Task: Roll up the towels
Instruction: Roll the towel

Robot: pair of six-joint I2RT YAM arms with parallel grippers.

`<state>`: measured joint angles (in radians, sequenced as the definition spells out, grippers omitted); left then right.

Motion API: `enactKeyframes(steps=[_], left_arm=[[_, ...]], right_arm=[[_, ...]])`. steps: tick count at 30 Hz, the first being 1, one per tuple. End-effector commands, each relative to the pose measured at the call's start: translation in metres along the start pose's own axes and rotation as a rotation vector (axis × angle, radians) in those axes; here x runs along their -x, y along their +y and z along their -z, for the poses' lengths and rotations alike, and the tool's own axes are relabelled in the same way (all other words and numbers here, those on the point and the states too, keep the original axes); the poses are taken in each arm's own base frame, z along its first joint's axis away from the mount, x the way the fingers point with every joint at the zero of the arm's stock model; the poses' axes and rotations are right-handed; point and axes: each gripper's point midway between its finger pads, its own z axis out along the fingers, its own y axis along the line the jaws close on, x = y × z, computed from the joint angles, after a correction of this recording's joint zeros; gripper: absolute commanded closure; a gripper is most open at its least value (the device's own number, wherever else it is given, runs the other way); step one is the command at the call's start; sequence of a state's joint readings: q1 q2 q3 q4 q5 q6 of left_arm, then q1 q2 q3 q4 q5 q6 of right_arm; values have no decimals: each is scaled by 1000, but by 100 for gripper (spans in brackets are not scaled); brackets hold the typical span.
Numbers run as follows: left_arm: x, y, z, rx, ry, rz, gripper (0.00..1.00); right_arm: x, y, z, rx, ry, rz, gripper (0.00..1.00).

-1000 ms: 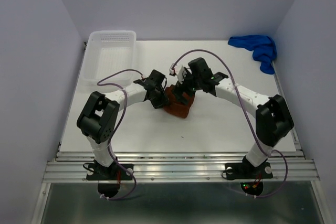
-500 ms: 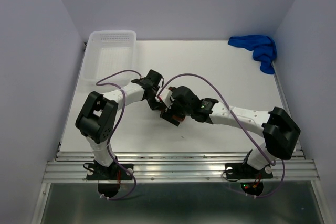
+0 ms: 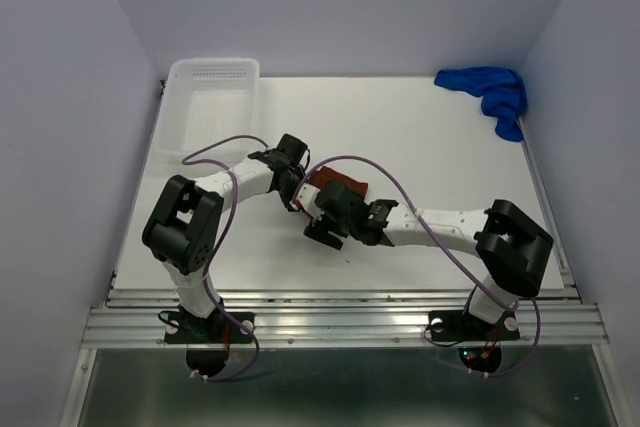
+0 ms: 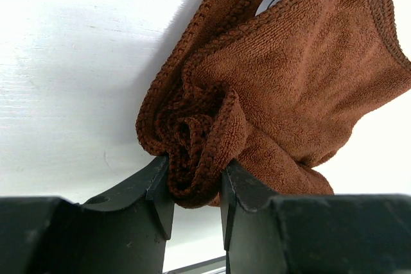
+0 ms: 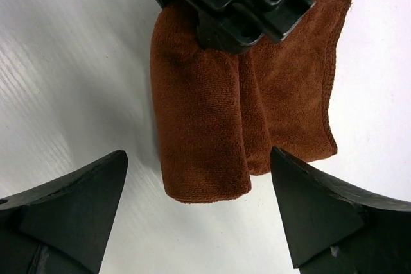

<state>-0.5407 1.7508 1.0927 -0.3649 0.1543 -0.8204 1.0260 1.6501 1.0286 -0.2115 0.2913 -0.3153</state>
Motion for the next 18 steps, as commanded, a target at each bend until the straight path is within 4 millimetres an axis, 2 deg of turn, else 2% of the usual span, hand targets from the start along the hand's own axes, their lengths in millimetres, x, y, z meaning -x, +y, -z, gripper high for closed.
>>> enactKeyframes(steps=[1, 8, 13, 15, 16, 18], left_arm=[[-18, 25, 3, 83, 60, -5, 72], [-16, 26, 4, 85, 55, 8, 72], [-16, 26, 5, 81, 56, 8, 72], [-16, 26, 5, 78, 55, 9, 72], [-16, 26, 6, 77, 54, 14, 72], [-17, 26, 5, 76, 57, 14, 72]], right_arm=[[5, 2, 0, -43, -21, 6, 4], [-9, 19, -3, -8, 15, 0, 8], [-22, 20, -10, -26, 47, 4, 9], [-28, 19, -14, -46, 68, 4, 14], [-28, 20, -16, -43, 72, 4, 23], [-32, 23, -20, -42, 86, -1, 30]])
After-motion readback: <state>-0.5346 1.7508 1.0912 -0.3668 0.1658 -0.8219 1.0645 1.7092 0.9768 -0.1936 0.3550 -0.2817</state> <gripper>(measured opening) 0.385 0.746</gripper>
